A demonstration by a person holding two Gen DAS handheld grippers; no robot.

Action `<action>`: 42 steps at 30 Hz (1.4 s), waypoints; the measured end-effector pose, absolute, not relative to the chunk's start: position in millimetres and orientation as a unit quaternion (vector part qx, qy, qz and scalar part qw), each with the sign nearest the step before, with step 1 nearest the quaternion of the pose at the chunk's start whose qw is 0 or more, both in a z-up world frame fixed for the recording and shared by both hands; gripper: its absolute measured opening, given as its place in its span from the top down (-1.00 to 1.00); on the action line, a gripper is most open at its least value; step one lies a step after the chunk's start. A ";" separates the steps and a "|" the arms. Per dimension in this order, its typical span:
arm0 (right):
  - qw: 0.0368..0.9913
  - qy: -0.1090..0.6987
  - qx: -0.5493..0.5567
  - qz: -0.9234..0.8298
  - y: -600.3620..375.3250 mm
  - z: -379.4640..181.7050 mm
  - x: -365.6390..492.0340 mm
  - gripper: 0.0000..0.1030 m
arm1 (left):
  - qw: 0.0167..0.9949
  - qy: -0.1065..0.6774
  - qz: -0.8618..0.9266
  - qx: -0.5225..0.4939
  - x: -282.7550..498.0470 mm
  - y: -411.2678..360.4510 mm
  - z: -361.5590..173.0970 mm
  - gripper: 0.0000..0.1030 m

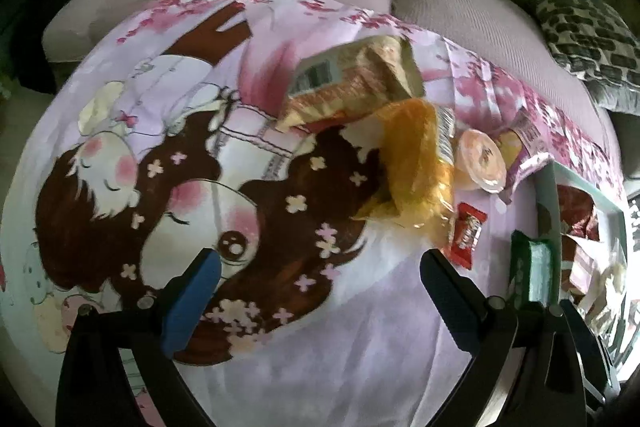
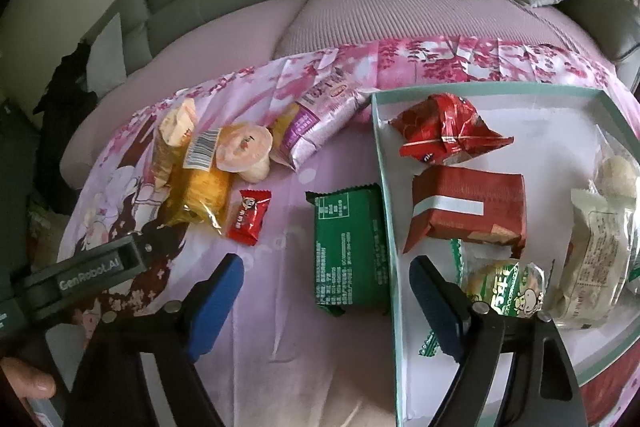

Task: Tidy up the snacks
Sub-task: 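Move the right tool toward the dark green pack beside the tray, then position the right tool fingers around the dark green pack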

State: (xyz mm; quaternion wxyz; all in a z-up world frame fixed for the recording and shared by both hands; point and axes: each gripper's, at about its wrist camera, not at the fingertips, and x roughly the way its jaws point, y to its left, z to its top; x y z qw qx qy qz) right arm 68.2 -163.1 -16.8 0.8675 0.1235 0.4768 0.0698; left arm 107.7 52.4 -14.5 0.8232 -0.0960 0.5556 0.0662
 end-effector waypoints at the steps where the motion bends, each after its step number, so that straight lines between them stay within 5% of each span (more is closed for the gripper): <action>1: 0.868 0.476 0.124 0.071 -163.0 -16.9 67.7 -0.63 | 0.822 0.558 0.058 -0.100 107.9 50.7 -15.9 -0.94; 42: 0.877 0.478 0.042 0.042 -130.9 -19.2 68.1 -0.51 | 0.820 0.556 0.042 -0.130 106.9 57.1 -9.3 -0.94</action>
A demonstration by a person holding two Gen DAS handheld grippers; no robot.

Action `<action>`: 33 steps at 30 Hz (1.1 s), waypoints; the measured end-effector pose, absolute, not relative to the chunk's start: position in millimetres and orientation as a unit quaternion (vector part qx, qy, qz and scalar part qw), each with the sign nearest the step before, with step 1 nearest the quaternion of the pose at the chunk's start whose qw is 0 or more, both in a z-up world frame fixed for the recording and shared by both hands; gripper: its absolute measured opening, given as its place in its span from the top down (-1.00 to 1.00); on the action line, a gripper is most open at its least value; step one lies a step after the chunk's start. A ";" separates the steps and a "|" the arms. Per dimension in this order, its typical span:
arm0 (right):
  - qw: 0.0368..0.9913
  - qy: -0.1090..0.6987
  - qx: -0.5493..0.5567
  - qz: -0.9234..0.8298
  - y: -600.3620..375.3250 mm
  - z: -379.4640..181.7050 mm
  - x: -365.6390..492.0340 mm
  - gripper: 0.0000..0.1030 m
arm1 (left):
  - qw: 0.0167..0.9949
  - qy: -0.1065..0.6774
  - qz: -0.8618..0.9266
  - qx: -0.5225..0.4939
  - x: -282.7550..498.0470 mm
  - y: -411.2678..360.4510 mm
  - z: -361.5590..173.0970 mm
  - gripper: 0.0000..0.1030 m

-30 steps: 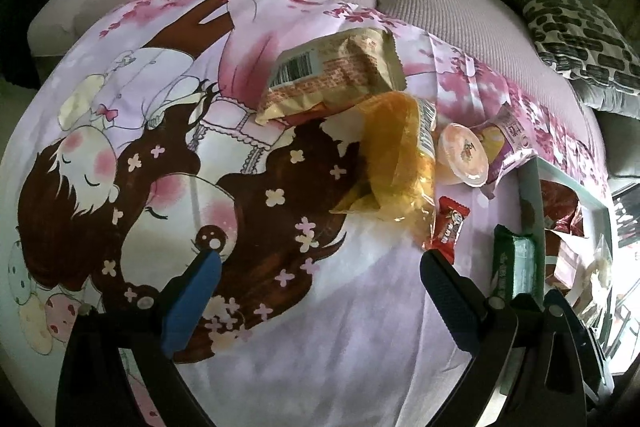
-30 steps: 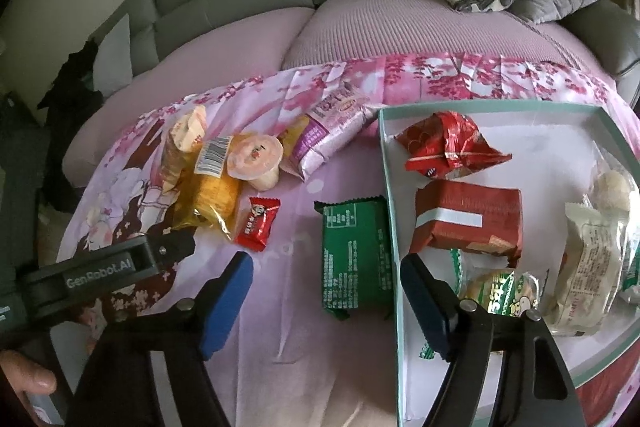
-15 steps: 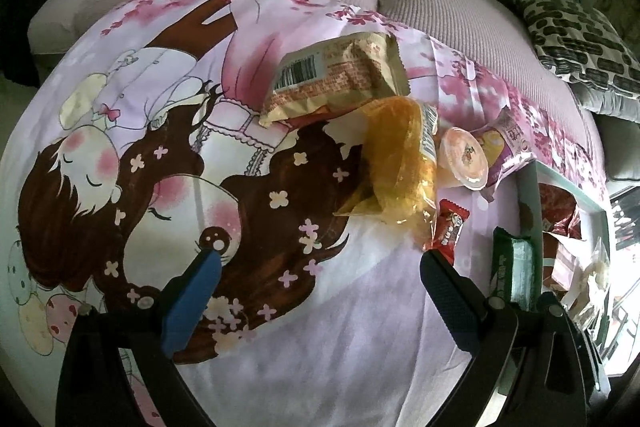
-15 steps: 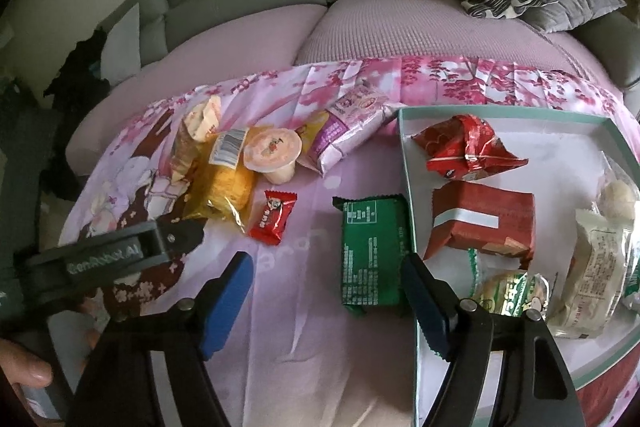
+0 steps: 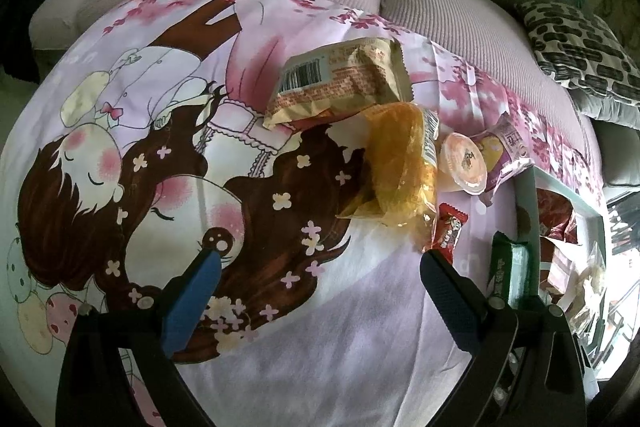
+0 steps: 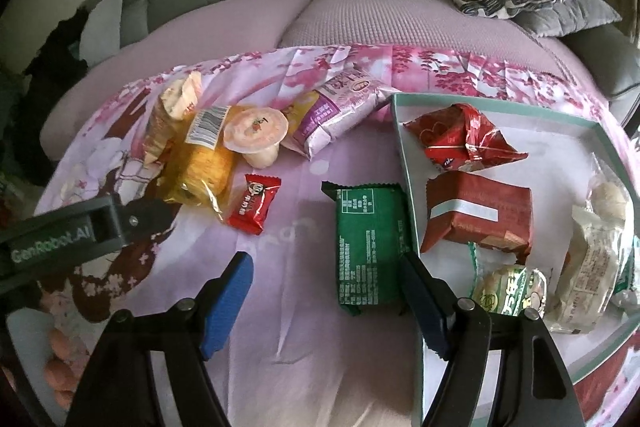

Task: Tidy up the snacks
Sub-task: 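Position the right tool fingers around the dark green pack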

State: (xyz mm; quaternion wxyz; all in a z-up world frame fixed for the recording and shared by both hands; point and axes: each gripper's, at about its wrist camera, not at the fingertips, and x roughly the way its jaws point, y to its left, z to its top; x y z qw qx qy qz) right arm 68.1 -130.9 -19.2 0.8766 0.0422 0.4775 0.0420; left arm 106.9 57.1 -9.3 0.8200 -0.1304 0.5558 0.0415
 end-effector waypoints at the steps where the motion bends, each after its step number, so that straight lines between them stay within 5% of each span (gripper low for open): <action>1: 0.877 0.477 0.036 0.038 -129.1 -19.8 68.3 -0.51 | 0.820 0.556 0.042 -0.131 107.0 57.0 -9.2 -0.94; 16: 0.887 0.461 -0.036 -0.013 -110.5 -29.9 80.9 -0.53 | 0.820 0.552 0.045 -0.145 106.1 63.0 -6.4 -0.94; 33: 0.888 0.454 0.053 0.042 -123.6 -20.4 75.7 -0.53 | 0.819 0.552 0.043 -0.150 106.9 64.7 -6.1 -0.94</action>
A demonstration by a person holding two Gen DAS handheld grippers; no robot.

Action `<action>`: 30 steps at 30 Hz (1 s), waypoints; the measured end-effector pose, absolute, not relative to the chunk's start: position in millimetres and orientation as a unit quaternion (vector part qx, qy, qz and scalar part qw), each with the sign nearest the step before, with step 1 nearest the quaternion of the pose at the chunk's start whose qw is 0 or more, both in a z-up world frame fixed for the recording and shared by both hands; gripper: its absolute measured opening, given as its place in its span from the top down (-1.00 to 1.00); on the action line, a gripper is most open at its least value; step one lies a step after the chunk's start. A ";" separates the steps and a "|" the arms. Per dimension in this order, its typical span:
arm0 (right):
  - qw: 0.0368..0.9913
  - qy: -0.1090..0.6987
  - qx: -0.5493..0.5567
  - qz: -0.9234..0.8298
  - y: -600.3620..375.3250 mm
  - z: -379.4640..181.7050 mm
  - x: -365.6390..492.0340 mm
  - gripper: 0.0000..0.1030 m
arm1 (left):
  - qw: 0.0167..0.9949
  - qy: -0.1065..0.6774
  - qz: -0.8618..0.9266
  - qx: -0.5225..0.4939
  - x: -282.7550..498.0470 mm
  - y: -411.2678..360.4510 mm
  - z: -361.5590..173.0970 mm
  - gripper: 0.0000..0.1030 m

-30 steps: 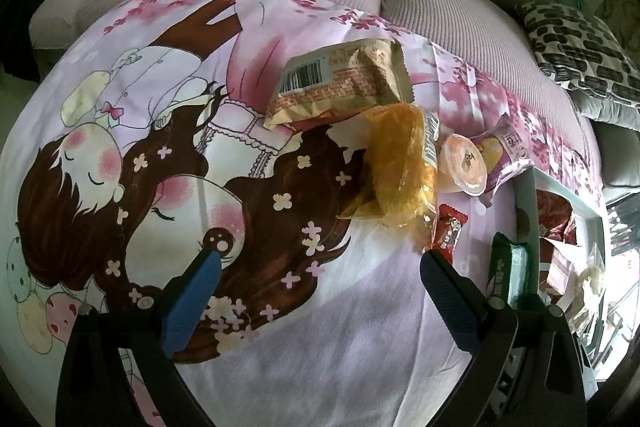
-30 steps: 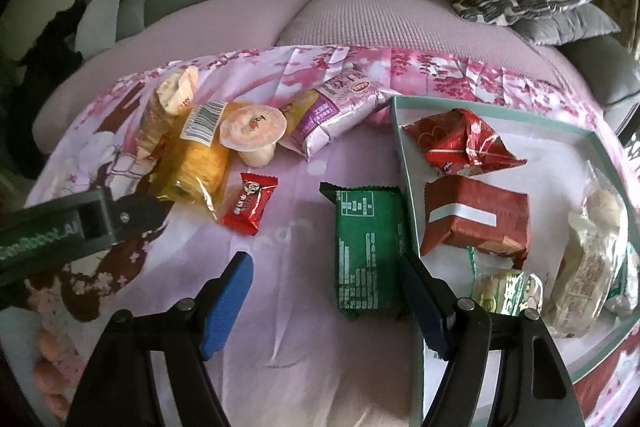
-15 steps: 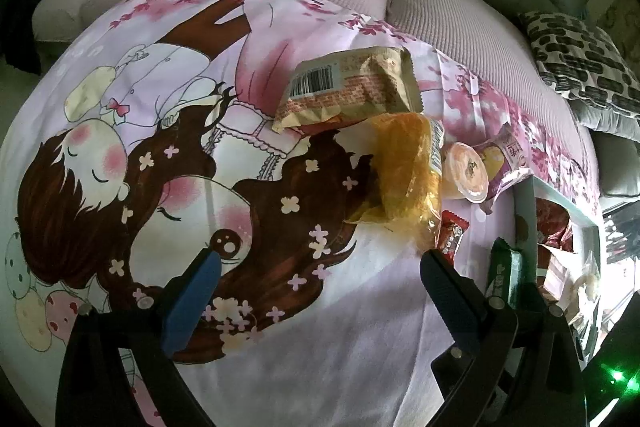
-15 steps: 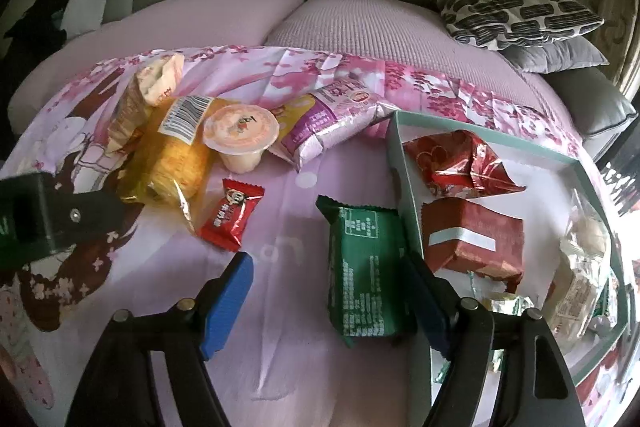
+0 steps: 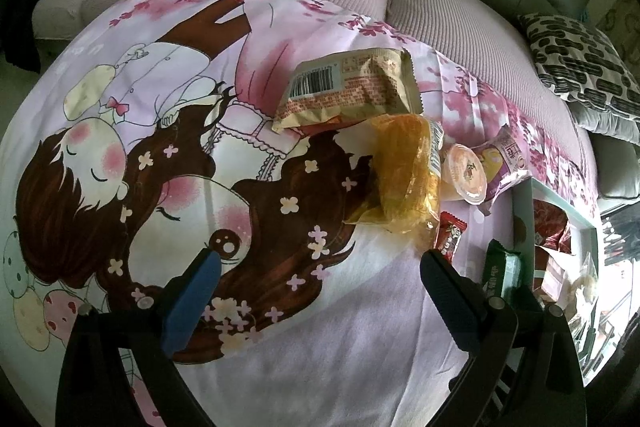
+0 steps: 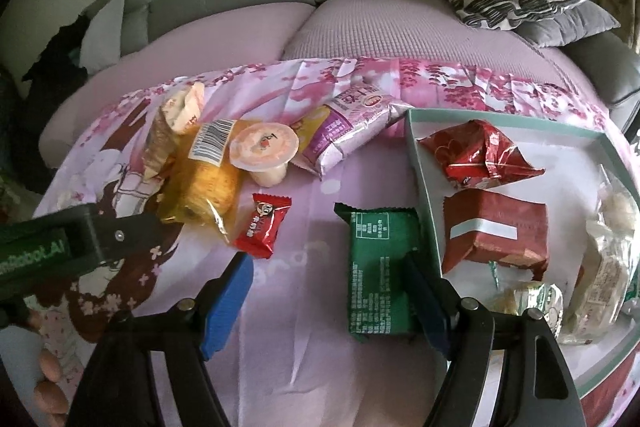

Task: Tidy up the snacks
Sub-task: 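Position the right tool fingers around the dark green pack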

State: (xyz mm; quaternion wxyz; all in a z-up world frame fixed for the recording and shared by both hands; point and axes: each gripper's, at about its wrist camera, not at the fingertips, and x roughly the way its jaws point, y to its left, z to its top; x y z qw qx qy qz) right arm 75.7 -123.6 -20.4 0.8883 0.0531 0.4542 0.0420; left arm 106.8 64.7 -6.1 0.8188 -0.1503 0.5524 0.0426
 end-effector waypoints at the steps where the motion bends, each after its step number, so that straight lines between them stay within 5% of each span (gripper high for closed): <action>1: 0.888 0.455 0.055 0.043 -123.7 -20.4 75.1 -0.53 | 0.819 0.553 0.043 -0.151 107.0 64.6 -6.1 -0.94; 30: 0.880 0.471 0.046 -0.052 -117.1 -24.7 50.4 -0.50 | 0.816 0.546 0.032 -0.190 101.3 77.2 -1.4 -0.94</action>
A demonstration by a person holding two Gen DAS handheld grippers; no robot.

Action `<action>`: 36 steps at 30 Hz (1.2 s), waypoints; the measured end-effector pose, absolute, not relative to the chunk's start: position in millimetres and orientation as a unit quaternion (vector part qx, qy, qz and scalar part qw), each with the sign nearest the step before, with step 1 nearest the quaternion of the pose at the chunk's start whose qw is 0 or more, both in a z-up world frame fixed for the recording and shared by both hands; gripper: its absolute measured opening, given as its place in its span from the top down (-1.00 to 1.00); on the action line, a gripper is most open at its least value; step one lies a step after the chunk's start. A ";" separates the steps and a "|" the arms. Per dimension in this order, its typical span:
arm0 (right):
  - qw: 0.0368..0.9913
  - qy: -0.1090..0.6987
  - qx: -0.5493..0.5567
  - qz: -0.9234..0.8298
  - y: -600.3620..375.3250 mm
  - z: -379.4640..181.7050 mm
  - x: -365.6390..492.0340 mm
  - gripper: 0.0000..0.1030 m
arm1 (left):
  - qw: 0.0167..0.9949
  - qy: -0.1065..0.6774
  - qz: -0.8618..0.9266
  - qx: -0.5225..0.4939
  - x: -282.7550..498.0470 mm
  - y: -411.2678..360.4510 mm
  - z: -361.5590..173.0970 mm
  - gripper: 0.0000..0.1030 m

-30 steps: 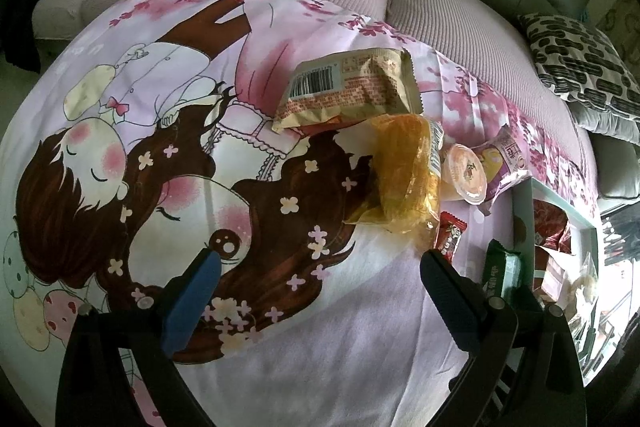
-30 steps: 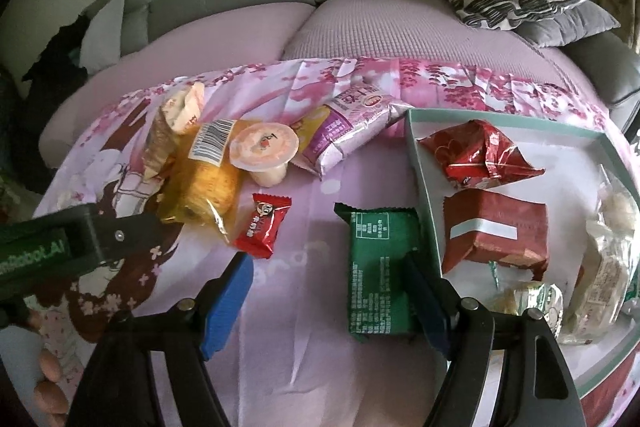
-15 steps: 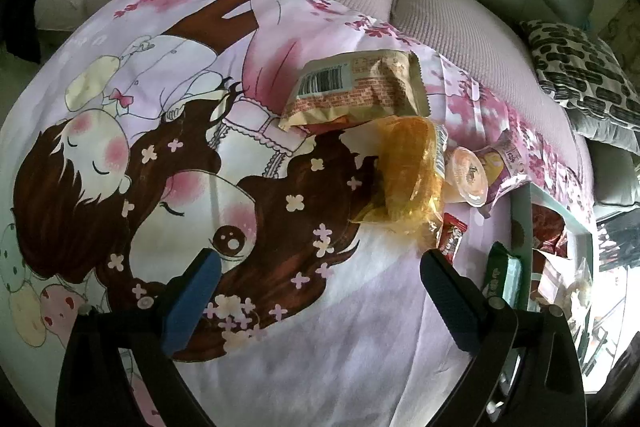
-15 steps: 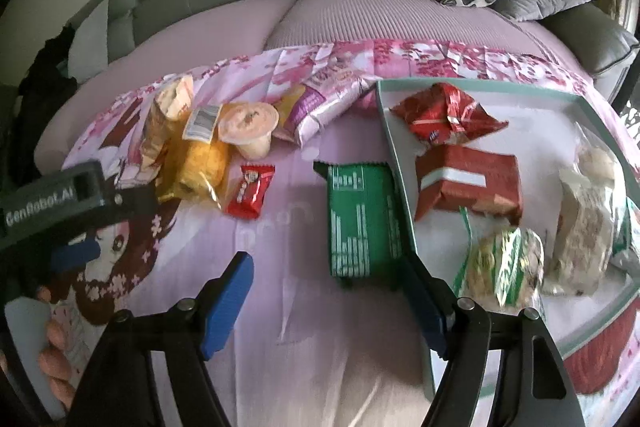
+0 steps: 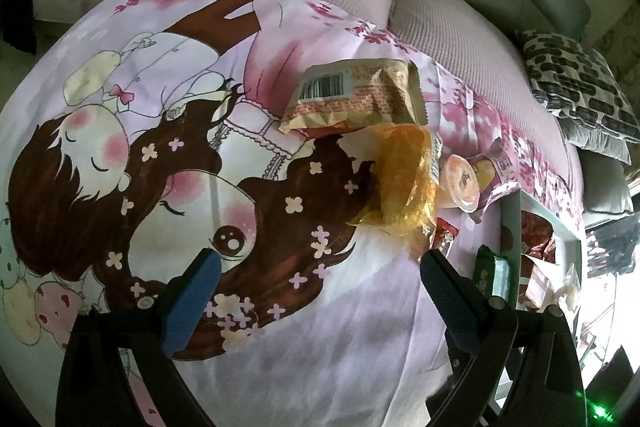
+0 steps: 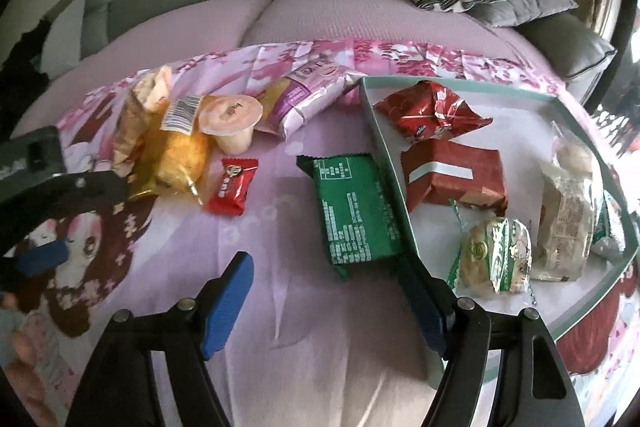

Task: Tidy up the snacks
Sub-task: 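Position the right tool fingers around the dark green pack, then close the right tool on the dark green pack and lift it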

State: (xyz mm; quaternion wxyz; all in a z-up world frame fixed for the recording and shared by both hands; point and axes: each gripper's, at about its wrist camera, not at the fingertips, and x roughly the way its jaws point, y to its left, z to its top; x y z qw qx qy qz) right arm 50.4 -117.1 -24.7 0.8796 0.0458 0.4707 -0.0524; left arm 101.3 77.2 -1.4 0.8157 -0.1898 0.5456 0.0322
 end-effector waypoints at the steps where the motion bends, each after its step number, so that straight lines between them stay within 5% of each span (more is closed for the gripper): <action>1: 0.881 0.468 0.048 -0.059 -116.3 -24.8 50.9 -0.50 | 0.816 0.545 0.032 -0.190 101.4 77.4 -1.2 -0.94; 34: 0.898 0.427 0.101 -0.031 -131.4 -20.0 70.3 -0.35 | 0.810 0.555 0.038 -0.187 105.5 77.7 -9.7 -0.94; 36: 0.899 0.426 0.098 -0.033 -133.6 -20.6 73.4 -0.10 | 0.809 0.556 0.035 -0.184 106.8 75.3 -11.3 -0.94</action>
